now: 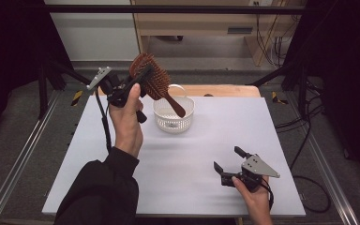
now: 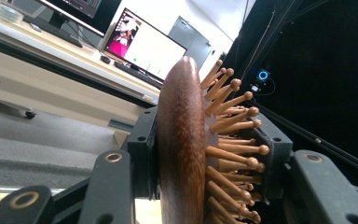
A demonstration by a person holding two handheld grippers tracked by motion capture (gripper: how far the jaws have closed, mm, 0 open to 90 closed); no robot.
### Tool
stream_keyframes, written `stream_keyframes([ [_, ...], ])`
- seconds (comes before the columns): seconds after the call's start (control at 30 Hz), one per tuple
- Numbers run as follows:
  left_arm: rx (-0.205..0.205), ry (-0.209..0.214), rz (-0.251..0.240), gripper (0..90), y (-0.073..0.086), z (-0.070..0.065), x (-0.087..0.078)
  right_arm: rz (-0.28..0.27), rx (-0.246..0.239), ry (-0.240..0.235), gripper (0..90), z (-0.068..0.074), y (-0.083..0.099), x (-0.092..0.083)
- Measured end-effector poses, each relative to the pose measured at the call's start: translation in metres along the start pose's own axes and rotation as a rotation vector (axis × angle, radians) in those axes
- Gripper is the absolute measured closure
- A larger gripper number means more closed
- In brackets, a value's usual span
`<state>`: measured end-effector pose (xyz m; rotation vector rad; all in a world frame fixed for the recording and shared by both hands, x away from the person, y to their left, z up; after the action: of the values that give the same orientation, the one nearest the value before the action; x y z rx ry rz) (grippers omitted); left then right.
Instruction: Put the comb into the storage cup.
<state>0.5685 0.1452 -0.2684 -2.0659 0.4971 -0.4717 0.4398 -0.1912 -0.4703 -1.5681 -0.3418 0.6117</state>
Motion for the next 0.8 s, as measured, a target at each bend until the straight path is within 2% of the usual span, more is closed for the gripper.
stream_keyframes([
  [0.23,0.022,-0.002,-0.001,51.4,-0.002,0.005,0.008,-0.006,0.005,0.0,5.4,-0.002,0.0,-0.001],
  [0.8,0.013,-0.016,-0.008,51.4,0.0,0.012,0.013,-0.01,0.008,0.0,5.4,-0.002,0.0,-0.001],
])
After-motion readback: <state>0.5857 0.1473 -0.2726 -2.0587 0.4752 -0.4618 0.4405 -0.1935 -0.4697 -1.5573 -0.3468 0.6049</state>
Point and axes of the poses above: each handheld gripper's, and its own axes: x roughly forward along the jaws, y roughly out of its underside, z roughly to its left, the point moved 3 cm from there along x, roughly forward along the jaws, and after that the axes turned 1 degree about -z, right-handed, at the moved point
